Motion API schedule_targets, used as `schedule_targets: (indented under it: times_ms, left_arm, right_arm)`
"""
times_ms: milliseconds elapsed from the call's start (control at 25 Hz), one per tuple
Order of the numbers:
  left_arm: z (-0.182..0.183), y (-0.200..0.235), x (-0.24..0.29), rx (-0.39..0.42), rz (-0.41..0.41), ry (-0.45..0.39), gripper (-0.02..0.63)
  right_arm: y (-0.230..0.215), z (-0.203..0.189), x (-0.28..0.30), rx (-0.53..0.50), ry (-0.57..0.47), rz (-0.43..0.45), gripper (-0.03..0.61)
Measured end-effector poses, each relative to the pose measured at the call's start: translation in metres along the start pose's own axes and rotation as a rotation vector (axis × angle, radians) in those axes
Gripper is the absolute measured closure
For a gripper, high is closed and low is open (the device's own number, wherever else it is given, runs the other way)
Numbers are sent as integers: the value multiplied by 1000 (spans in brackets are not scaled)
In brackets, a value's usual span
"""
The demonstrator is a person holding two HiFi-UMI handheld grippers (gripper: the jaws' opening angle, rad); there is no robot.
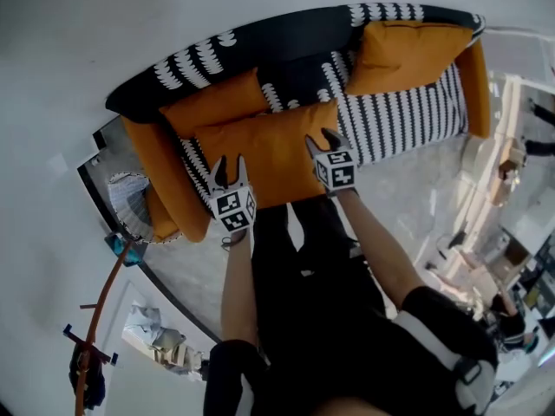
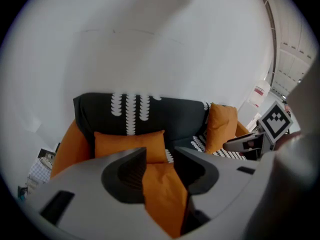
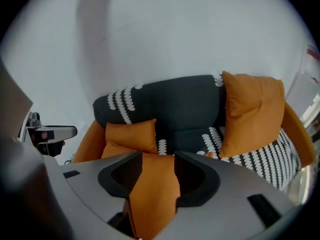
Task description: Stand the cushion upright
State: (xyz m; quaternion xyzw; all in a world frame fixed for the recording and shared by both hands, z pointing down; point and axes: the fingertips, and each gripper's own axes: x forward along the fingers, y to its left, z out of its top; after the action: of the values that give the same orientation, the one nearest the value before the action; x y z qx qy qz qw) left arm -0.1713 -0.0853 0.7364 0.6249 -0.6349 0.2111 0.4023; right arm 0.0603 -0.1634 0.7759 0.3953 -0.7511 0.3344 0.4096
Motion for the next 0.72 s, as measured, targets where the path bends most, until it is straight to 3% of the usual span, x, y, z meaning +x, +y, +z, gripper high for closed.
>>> schedule_targets:
  times_ms: [280, 440, 720]
  left_arm:
    - [-82, 20, 66, -57, 19, 185, 417]
    - [-120, 28, 94, -83, 27, 261, 398]
    - [-173, 46, 131, -38, 54, 399, 390]
  right_arm:
    - [-17, -65, 73, -3, 238, -43, 338]
    - [-18, -87, 95, 12, 295, -45, 329]
    - [-16, -112, 125, 36, 368, -47, 329]
